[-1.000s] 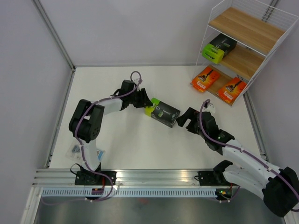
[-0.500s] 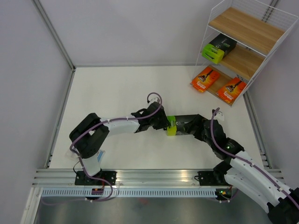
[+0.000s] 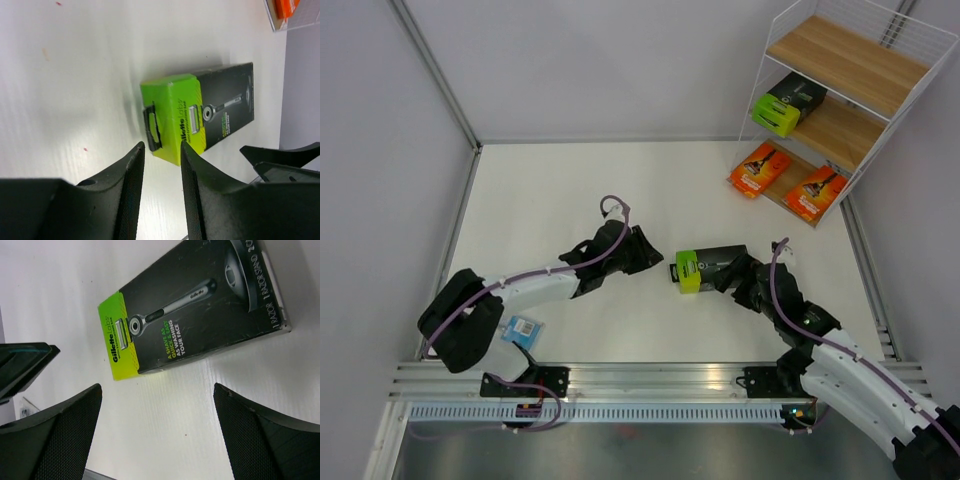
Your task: Place and organize the shaving razors onto the shelf
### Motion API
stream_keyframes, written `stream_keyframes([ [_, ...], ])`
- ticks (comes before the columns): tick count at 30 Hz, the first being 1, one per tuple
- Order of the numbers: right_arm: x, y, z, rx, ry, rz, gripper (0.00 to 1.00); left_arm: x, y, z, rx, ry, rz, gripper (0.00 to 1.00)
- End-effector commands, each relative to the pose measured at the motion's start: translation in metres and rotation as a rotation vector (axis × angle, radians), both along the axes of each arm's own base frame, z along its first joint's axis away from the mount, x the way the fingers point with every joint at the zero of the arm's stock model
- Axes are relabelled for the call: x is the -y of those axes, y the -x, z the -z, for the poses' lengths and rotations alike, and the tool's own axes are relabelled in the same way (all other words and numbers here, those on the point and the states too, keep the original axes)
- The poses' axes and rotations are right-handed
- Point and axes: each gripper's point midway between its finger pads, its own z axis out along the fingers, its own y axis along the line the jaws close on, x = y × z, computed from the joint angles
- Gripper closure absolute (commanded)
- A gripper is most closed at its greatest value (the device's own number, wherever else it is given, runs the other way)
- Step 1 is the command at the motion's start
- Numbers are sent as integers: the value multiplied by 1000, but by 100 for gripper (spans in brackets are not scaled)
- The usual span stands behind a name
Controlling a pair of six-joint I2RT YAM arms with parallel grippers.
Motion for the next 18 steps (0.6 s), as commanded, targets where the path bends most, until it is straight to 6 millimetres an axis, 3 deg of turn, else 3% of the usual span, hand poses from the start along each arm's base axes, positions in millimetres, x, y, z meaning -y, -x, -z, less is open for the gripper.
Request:
stream_keyframes([
  [1, -17, -3, -1, 10, -150, 6, 2, -7, -7, -8, 70, 89, 60, 60],
  [2, -19, 1, 10, -9, -178, 8, 2, -4, -3, -7, 69, 121, 94, 60],
  [5, -27, 0, 8, -1, -273, 19, 2, 3, -7, 0, 70, 163, 125, 60],
  [12, -14, -3, 0, 24, -216, 61, 2, 23, -12, 20, 15, 250, 137, 59],
  [18, -7, -3, -3, 37, -215, 91, 2, 27, -14, 41, -43, 239, 123, 60],
])
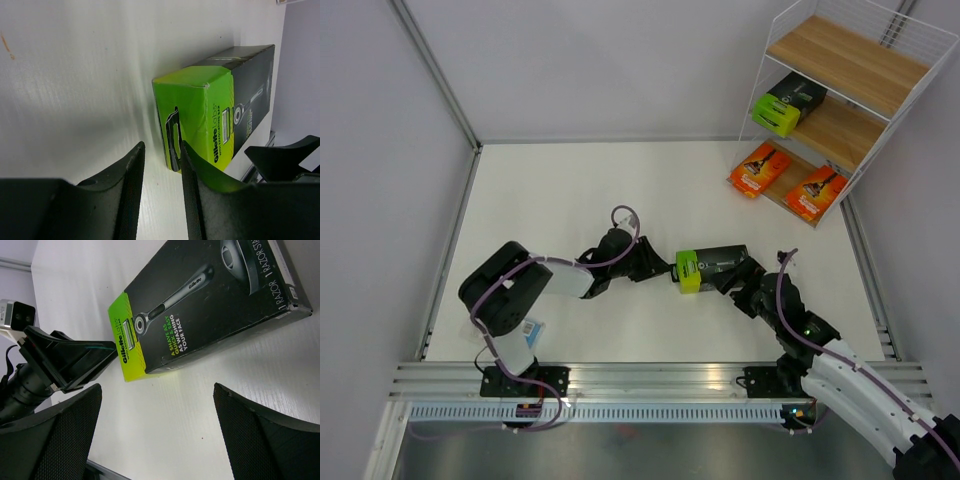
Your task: Place and organize the shaving razors onto the shelf
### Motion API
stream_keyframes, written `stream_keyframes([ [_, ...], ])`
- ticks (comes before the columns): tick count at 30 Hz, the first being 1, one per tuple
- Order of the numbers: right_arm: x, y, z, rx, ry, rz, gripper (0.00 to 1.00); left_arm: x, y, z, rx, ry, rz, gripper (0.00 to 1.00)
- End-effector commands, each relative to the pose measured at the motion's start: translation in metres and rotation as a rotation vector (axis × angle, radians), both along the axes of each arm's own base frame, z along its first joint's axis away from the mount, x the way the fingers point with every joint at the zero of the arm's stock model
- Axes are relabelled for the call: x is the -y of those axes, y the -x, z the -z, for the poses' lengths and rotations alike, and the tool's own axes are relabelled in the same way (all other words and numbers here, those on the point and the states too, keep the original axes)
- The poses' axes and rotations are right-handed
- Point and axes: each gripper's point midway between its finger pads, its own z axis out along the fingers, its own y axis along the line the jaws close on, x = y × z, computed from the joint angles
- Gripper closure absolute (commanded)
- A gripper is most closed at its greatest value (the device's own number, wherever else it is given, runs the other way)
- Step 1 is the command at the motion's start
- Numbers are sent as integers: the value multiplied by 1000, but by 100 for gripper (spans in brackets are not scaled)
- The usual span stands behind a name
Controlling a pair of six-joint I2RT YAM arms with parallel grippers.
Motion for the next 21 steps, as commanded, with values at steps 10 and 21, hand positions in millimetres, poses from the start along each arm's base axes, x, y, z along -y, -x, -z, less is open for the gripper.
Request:
stream_keyframes([
  [10, 4, -11, -15, 21, -16, 61, 2, 35, -7, -15, -8, 191, 41, 62],
  [21, -6, -13, -23, 49, -67, 32, 2, 48, -15, -36, 16, 296, 37, 98],
])
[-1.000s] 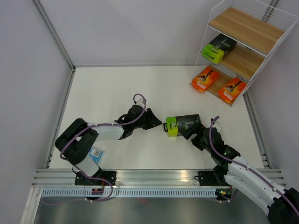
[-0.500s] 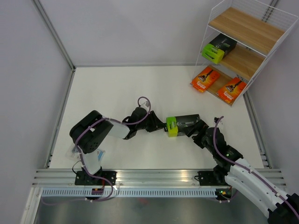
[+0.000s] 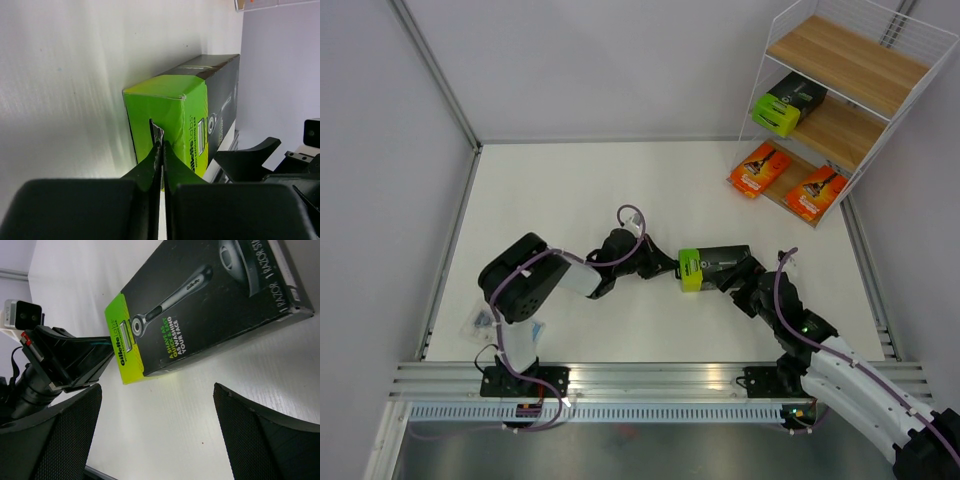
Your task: Place and organize the shaving razors onto the shelf
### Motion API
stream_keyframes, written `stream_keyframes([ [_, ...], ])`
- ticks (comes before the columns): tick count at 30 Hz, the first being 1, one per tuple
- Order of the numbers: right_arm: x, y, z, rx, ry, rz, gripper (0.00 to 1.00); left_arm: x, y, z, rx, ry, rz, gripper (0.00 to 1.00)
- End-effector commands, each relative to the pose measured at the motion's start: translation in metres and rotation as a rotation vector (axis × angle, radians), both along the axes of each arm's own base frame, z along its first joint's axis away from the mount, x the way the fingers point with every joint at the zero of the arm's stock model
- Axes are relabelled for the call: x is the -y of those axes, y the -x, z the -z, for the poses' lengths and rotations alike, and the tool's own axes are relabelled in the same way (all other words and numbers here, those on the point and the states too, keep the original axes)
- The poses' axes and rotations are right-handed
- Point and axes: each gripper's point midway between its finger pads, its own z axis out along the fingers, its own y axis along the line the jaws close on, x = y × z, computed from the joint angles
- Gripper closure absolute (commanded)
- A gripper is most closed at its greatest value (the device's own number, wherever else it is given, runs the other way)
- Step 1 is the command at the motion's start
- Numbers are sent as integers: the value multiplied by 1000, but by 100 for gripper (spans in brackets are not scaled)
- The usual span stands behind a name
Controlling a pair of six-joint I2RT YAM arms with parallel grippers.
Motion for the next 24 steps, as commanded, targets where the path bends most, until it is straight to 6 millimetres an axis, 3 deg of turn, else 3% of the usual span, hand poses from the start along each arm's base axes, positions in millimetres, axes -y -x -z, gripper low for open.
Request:
stream_keyframes([
  [1, -13, -10, -29, 77, -73, -23, 2, 20, -8, -36, 46, 139, 16, 98],
  [4, -15, -7, -26, 51, -72, -40, 2, 18, -9, -50, 31, 164, -10, 98],
  [5, -17, -5, -22, 33, -77, -45, 2, 17, -10, -63, 31, 182, -25, 98],
  [7, -18, 0, -11, -2, -115, -35, 2, 14, -11, -63, -26, 160, -63, 98],
  [9, -24, 0, -14, 13, -185, -37, 2, 13, -11, -71, -55, 161, -77, 98],
  [10, -26, 1, -13, 3, -236, -20, 2, 13, -11, -86, -42, 181, -77, 98],
  [12, -25, 0, -12, 39, -291, -3, 2, 12, -9, -88, -70, 160, -90, 98],
  [13, -24, 0, -12, 44, -307, 8, 2, 11, -11, -102, -51, 169, -99, 98],
  [19, -20, 2, -18, 71, -387, 45, 2, 18, 2, -112, -94, 134, -97, 98],
  [24, -16, -4, -33, 145, -566, 114, 2, 22, 20, -108, -116, 110, -114, 98],
])
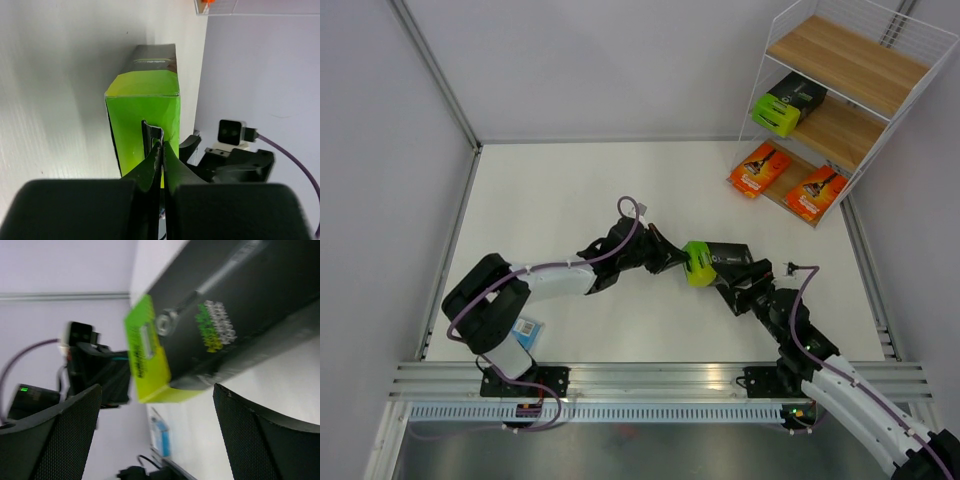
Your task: Place and organize the shaving razors onto the shelf
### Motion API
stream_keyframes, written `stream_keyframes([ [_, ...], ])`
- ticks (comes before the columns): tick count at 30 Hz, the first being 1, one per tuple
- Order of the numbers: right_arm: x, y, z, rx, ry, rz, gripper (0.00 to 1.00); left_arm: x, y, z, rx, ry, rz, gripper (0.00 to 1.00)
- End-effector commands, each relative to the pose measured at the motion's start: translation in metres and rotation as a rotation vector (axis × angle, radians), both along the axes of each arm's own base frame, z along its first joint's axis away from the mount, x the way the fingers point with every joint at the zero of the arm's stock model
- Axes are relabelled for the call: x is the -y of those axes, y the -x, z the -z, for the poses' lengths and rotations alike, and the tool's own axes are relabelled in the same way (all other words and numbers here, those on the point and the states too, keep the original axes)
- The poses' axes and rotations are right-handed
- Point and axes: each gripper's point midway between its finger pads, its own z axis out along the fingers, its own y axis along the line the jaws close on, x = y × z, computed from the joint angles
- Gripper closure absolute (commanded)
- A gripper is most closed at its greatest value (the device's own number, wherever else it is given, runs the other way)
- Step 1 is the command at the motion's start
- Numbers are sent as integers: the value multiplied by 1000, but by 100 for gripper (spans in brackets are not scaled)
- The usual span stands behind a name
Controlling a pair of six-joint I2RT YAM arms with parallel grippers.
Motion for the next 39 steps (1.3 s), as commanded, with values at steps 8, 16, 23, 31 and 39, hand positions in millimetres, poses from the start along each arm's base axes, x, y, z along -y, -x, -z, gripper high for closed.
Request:
stream_keyframes([
  [8, 4, 0, 13, -136, -152, 102, 2, 15, 16, -30, -4, 50, -41, 98],
  [16, -2, 10, 41, -240, -191, 83, 2, 16, 22, -40, 1, 75, -33, 98],
  [23, 6, 4, 39, -182, -221, 129, 2, 24, 37, -47, -45, 145, -10, 98],
  [31, 8, 0, 39, -162, -213, 144, 2, 46, 60, -49, -102, 180, 30, 98],
  [39, -3, 12, 50, -206, -176, 58, 2, 42, 52, -43, -143, 167, -51, 98],
])
